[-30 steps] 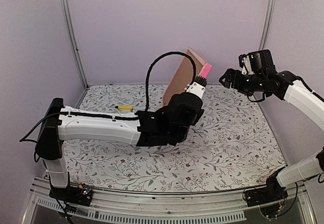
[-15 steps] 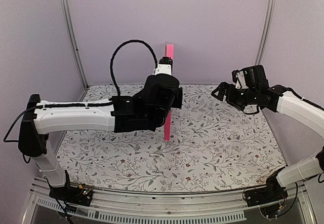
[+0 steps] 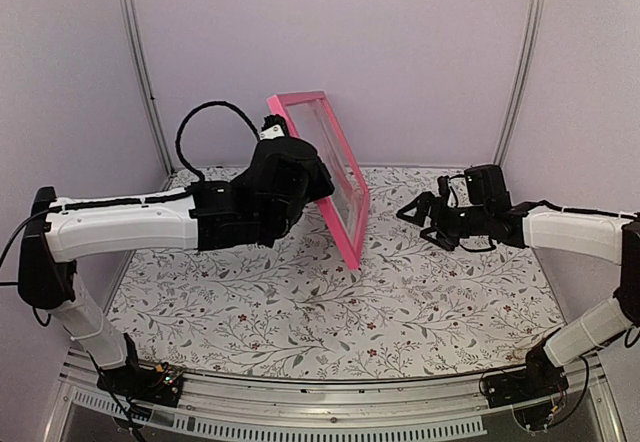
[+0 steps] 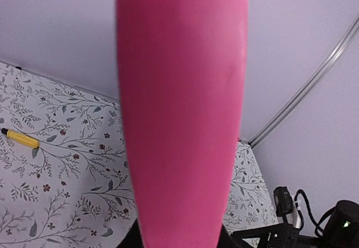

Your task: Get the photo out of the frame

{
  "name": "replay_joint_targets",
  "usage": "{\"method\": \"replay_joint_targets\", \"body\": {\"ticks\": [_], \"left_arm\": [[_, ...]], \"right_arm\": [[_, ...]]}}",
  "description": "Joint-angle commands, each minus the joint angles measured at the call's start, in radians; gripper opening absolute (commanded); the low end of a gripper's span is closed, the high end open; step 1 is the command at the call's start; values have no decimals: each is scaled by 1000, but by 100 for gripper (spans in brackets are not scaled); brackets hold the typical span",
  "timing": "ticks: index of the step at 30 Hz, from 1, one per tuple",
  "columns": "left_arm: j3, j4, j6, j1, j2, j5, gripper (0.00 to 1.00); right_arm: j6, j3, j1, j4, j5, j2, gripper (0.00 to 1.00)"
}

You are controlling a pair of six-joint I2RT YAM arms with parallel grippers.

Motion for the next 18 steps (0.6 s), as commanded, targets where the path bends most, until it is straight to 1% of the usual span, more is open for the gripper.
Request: {"method": "replay_joint_targets", "body": {"ticks": [1, 8, 15, 18], "left_arm": [[-62, -103, -235, 20, -5, 182, 0], [-125, -130, -425, 55, -4, 244, 0], [-261, -138, -630, 105, -10, 343, 0], [-340, -105, -713, 125, -20, 390, 0]], "right_arm": [[81, -52, 2, 167, -82, 35, 98], [179, -117, 1, 318, -129, 104, 99], [207, -129, 2, 364, -143, 172, 99], [213, -132, 3, 376, -142, 204, 99]]}}
